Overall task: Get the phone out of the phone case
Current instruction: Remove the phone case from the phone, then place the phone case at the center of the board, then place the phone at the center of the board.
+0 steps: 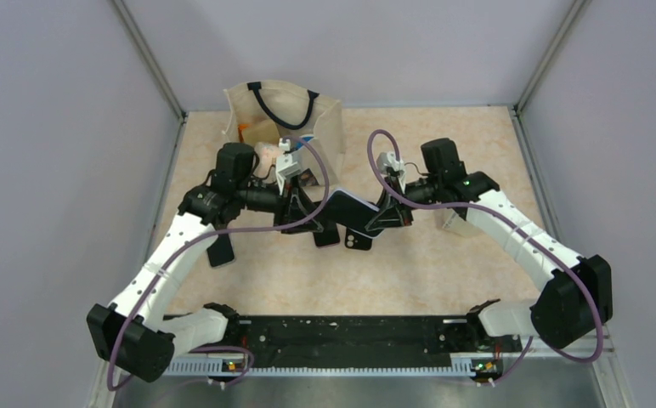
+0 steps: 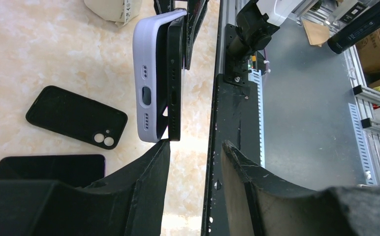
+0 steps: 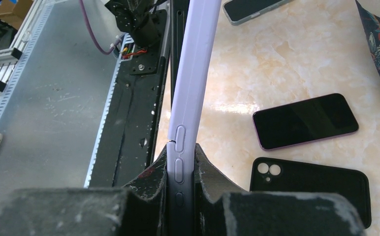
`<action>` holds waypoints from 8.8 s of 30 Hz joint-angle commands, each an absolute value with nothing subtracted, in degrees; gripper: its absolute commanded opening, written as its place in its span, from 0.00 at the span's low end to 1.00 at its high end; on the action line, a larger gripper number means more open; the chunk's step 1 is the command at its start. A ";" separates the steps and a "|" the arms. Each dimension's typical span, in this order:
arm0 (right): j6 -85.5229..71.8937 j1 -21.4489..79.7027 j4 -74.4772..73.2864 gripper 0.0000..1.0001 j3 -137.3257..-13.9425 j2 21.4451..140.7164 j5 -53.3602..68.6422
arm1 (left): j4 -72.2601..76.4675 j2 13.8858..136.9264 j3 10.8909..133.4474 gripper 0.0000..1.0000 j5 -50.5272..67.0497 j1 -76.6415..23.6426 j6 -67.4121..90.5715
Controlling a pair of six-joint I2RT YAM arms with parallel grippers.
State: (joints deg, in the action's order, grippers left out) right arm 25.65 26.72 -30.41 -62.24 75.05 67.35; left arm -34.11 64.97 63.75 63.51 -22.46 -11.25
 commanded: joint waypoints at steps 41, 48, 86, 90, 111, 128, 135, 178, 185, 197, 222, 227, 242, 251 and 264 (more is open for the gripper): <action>12.37 26.77 -9.18 0.00 -56.22 70.59 74.56 | 0.96 70.43 55.23 0.16 56.07 -30.27 5.27; 12.60 26.46 -8.21 0.20 -54.37 68.38 69.88 | -9.13 69.71 57.43 0.00 57.03 -30.34 -5.54; 3.91 28.96 0.18 0.51 -58.33 76.76 57.16 | -26.02 75.16 66.87 0.00 37.20 -41.25 -23.46; 4.22 28.92 -1.29 0.48 -57.99 77.26 56.44 | -26.00 74.73 66.56 0.00 37.49 -41.22 -23.48; 8.53 32.87 -1.75 0.46 -53.50 80.11 54.21 | -22.65 74.07 66.43 0.00 36.29 -41.23 -22.89; 2.62 26.62 3.97 0.00 -48.81 79.24 48.29 | -25.01 68.38 61.13 0.00 37.08 -41.14 -28.13; -8.50 16.73 10.23 0.00 -43.36 78.14 42.10 | -33.99 66.45 63.34 0.00 37.95 -41.13 -33.19; -4.87 8.82 -3.11 0.81 -51.84 88.44 29.95 | -33.46 60.79 59.62 0.00 31.39 -41.10 -32.52; -0.73 11.87 2.54 0.81 -48.75 79.51 43.31 | -30.45 60.83 60.17 0.00 26.91 -40.42 -30.44; 15.91 20.82 -4.16 0.81 -44.35 63.51 63.41 | -27.63 63.89 61.08 0.00 33.83 -36.74 -28.81; 18.20 31.65 -7.42 0.16 -52.46 76.31 66.88 | -20.58 71.44 63.57 0.00 47.55 -36.67 -19.73; 16.70 31.29 -7.27 0.00 -51.75 76.17 65.14 | -20.15 71.54 63.09 0.00 46.42 -36.65 -19.64; -6.12 12.39 12.17 0.00 -38.10 74.50 64.67 | -14.56 67.93 61.12 0.61 25.99 -35.89 -15.65; -8.44 2.78 8.93 0.00 -38.29 79.78 61.52 | -14.49 66.89 60.47 0.62 27.14 -35.78 -14.90; -2.62 -3.24 -2.52 0.00 -41.36 83.31 50.12 | -14.55 66.14 60.05 0.61 27.85 -35.82 -14.76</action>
